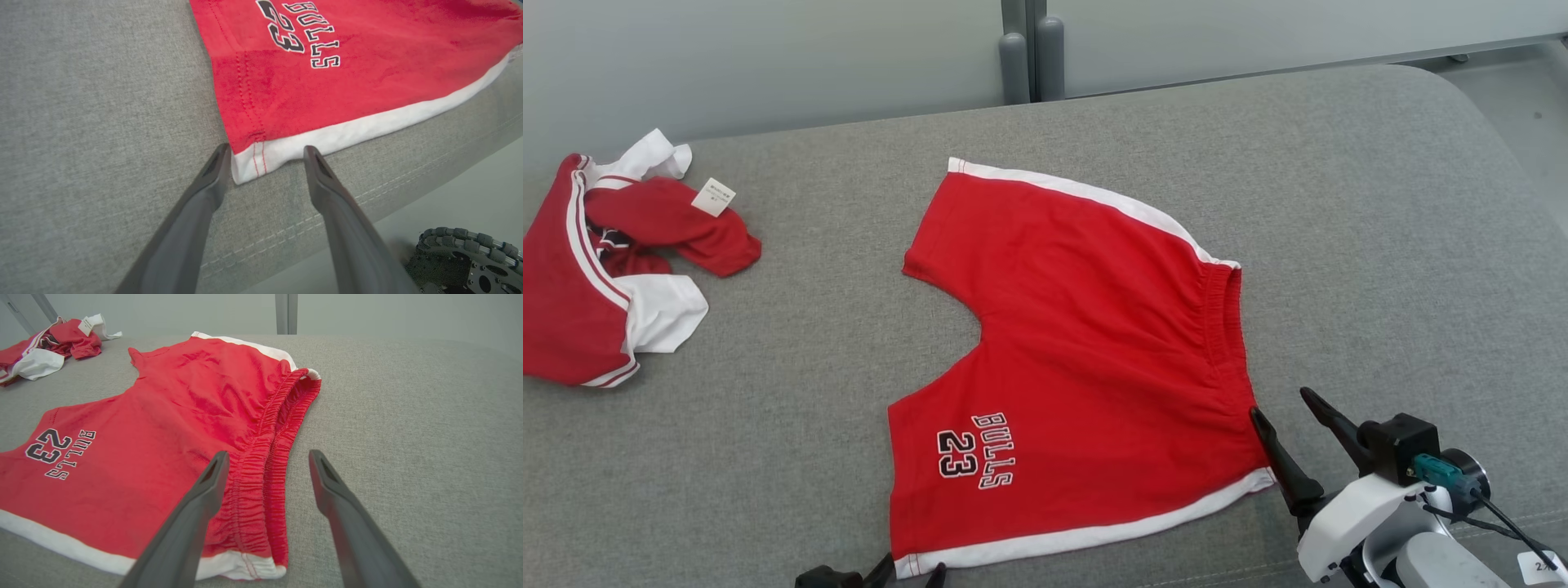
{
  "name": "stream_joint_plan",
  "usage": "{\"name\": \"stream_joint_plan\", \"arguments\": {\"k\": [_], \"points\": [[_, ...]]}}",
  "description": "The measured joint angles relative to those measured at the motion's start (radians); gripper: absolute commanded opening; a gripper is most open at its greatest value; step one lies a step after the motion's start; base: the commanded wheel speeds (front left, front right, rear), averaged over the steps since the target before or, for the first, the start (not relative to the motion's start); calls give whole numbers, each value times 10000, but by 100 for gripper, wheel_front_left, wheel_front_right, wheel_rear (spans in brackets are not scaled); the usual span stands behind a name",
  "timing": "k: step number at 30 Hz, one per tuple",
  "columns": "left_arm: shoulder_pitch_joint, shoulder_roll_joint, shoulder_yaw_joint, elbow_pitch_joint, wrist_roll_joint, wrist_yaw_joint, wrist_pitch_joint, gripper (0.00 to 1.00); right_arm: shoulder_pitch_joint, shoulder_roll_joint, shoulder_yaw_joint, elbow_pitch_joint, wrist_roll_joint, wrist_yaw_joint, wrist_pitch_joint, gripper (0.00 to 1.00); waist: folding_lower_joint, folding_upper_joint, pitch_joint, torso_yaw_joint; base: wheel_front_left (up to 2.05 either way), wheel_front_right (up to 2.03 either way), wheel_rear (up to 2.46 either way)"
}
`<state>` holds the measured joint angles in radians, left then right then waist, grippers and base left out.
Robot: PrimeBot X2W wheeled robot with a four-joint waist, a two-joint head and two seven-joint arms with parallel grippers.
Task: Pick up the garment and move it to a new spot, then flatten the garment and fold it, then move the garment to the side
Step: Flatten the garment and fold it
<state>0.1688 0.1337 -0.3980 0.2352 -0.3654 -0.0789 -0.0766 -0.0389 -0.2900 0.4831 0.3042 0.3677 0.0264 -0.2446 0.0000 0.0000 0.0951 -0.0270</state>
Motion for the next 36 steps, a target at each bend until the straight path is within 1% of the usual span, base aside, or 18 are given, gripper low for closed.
{"name": "stream_joint_plan", "arguments": {"k": [2,3,5,7,10,13,17,21,24,26,29,30,36], "points": [[-1,17,-8,8,-6,-2,15,32,-11,-2,-21,23,0,19,0,100,0,0,17,-4,0,0,0],[-1,17,-8,8,-12,-6,15,13,-13,-2,-38,40,0,52,0,100,0,0,26,-6,0,0,0],[-4,17,-19,8,-12,-15,15,0,-19,-12,-59,82,4,81,-6,100,0,0,43,-6,0,0,0],[-9,17,-44,6,-13,-44,21,0,-26,-69,-44,161,2,96,-10,100,0,0,59,-1,0,0,0],[-20,19,-105,0,-13,-90,19,0,-35,-280,96,268,-67,267,-10,100,0,0,78,13,0,0,0],[-47,15,-117,-69,-13,-92,-71,0,-43,-556,395,351,-309,449,-10,100,0,0,96,37,0,0,0],[-113,6,94,-232,-13,-90,-337,0,-54,-961,752,512,-773,568,46,100,0,0,121,91,0,0,0],[-291,-12,180,-376,-15,-79,-493,0,-125,-1091,974,608,-865,692,79,100,0,0,141,165,0,0,0],[-422,-29,157,-433,-15,-79,-520,0,-125,-1133,1060,608,-867,711,77,100,0,0,148,229,0,0,0],[-470,-59,155,-476,-15,-79,-537,0,-125,-1216,1162,600,-894,782,77,100,0,0,149,298,0,0,0],[-469,-102,169,-487,-15,-79,-623,0,-125,-1400,1360,550,-1014,811,77,100,0,0,140,382,0,0,0],[-469,-107,174,-489,-15,-77,-654,0,-124,-1473,1425,523,-1087,871,77,100,0,0,135,393,0,0,0],[-468,-138,157,-483,-15,-75,-665,0,-110,-1908,1816,474,-1243,880,201,100,0,0,123,415,0,0,0]]}}
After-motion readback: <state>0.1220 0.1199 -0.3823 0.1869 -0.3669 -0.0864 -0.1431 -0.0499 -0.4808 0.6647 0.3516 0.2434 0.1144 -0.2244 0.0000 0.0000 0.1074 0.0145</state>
